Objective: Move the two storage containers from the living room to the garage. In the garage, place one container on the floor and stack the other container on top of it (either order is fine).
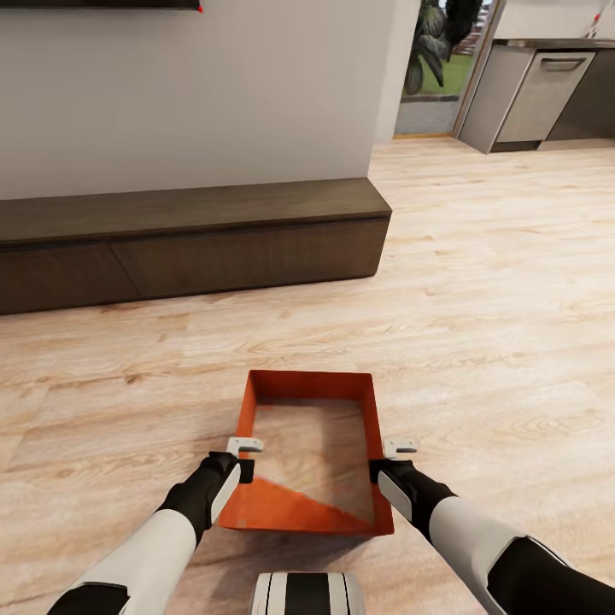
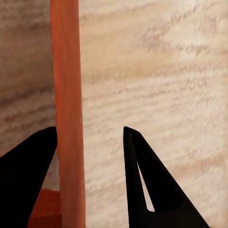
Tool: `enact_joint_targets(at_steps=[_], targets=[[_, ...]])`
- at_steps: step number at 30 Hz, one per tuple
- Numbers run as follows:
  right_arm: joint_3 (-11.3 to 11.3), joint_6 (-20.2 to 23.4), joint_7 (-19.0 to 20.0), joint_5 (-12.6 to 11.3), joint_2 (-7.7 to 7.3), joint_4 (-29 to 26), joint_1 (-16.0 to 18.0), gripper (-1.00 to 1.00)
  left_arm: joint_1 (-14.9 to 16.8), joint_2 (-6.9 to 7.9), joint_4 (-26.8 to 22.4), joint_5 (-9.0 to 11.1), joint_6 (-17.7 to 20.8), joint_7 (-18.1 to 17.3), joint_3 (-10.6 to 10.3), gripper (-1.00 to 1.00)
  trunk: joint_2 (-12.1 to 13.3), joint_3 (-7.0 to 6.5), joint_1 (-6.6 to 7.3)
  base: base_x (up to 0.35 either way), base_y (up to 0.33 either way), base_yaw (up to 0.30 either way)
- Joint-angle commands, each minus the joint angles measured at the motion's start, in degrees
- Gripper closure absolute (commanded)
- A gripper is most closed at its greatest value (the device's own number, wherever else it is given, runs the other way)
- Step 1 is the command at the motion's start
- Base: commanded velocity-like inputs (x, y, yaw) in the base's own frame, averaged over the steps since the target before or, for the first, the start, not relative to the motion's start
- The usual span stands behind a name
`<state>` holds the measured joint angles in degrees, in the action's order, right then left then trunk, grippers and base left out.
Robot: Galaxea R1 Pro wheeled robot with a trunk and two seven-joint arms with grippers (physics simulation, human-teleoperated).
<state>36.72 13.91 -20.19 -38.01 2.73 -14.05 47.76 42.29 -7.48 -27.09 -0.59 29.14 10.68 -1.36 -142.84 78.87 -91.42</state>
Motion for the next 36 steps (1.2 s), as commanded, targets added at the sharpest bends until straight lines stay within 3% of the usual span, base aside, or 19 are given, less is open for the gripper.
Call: enact_joint_targets(at_steps=[1, 9, 36], targets=[[0.4, 0.1, 0.2, -0.5, -0.08, -0.2, 0.0, 1.00, 0.0, 0.01, -0.1, -0.6, 0.5, 0.2, 0.0, 1.00, 0.0, 0.05, -0.03, 0.000, 0.000, 0.000], [0.4, 0.1, 0.2, -0.5, -0.17, -0.2, 0.0, 1.00, 0.0, 0.01, -0.1, -0.6, 0.4, 0.2, 0.0, 1.00, 0.0, 0.05, -0.03, 0.000, 0.000, 0.000], [0.4, 0.2, 0.2, -0.4, -0.32, -0.8, 0.0, 1.00, 0.0, 0.01, 0.0, -0.6, 0.5, 0.2, 0.1, 1.00, 10.8, -4.79, 5.90, 0.000, 0.000, 0.000]])
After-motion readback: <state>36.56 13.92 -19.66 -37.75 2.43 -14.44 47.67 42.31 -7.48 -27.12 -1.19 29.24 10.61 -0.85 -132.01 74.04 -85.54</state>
